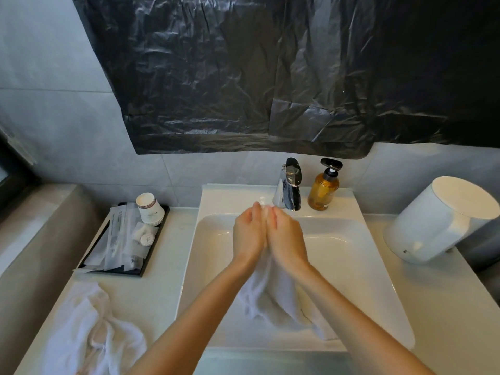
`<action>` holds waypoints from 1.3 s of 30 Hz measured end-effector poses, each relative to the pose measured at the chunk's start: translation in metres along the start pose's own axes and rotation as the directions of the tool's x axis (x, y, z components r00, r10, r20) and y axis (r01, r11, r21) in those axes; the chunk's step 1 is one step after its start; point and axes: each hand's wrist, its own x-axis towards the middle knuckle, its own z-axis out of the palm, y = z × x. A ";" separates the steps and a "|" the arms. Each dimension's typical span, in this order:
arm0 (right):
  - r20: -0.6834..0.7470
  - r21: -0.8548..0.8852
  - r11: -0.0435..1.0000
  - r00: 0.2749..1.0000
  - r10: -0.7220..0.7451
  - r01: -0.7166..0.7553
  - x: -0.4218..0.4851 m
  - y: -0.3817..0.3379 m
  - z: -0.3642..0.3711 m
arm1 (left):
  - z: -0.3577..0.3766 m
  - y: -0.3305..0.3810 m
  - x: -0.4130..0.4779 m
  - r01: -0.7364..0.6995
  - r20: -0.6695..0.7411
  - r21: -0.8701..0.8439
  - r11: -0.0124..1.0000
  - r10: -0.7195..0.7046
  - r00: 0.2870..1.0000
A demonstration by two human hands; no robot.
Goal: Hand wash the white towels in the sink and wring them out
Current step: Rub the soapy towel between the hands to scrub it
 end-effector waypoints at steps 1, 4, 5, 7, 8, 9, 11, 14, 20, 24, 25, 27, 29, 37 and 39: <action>-0.016 0.026 0.998 0.998 0.053 -0.052 0.012 0.001 -0.004 | 0.004 -0.002 -0.007 -0.003 0.037 0.005 1.000 0.003 0.999; -0.065 0.100 0.990 0.993 0.103 -0.096 0.014 0.008 -0.002 | 0.005 -0.010 -0.008 0.011 0.107 0.026 1.000 -0.013 0.994; 0.008 0.083 0.993 0.997 0.078 -0.079 0.009 0.010 0.001 | -0.001 -0.009 -0.002 0.013 0.104 0.026 1.000 -0.015 0.994; 0.272 0.042 0.998 0.962 0.022 -0.035 0.001 0.014 -0.004 | -0.018 -0.007 0.010 -0.005 0.068 0.030 1.000 0.003 0.998; 0.361 0.064 0.998 0.932 0.001 -0.026 0.003 0.014 -0.013 | -0.028 -0.004 0.013 -0.033 0.048 0.055 0.998 0.030 0.998; 0.381 0.109 0.994 0.925 -0.013 -0.031 0.009 0.014 -0.023 | -0.037 -0.001 0.014 -0.072 0.047 0.092 0.993 0.067 0.997; 0.339 0.253 0.963 0.941 -0.002 -0.089 0.020 0.009 -0.047 | -0.050 0.004 0.014 -0.183 0.161 0.117 0.976 0.163 0.973; 0.371 0.403 0.897 0.928 0.024 -0.184 0.029 -0.002 -0.075 | -0.060 0.008 0.014 -0.283 0.398 0.197 0.938 0.187 0.898; 0.305 0.151 0.987 0.947 -0.101 0.056 0.039 -0.013 -0.094 | -0.078 -0.014 0.023 -0.383 0.486 0.352 0.854 0.183 0.855; 0.039 0.112 0.988 0.993 -0.115 0.110 0.027 -0.009 -0.069 | -0.069 0.000 0.018 -0.228 0.252 0.180 0.957 0.179 0.951; -0.018 0.112 0.987 0.994 -0.111 0.112 0.017 -0.009 -0.056 | -0.061 0.005 0.014 -0.177 0.200 0.112 0.978 0.152 0.968; -0.009 0.093 0.988 0.992 -0.123 0.123 -0.004 -0.012 -0.028 | -0.038 0.014 0.006 -0.056 0.112 -0.006 0.998 0.056 0.992; 0.006 0.046 0.988 0.989 -0.147 0.147 -0.015 -0.017 -0.006 | -0.016 0.013 0.000 0.015 0.035 -0.081 0.997 -0.012 0.999; -0.154 0.061 0.998 0.988 -0.022 0.032 -0.010 -0.021 0.010 | -0.012 0.013 0.005 -0.040 -0.066 0.052 0.998 0.043 0.997; -0.070 0.029 0.996 0.994 -0.080 0.082 -0.019 -0.022 0.015 | -0.016 0.013 0.011 -0.017 -0.089 0.044 0.999 0.021 0.996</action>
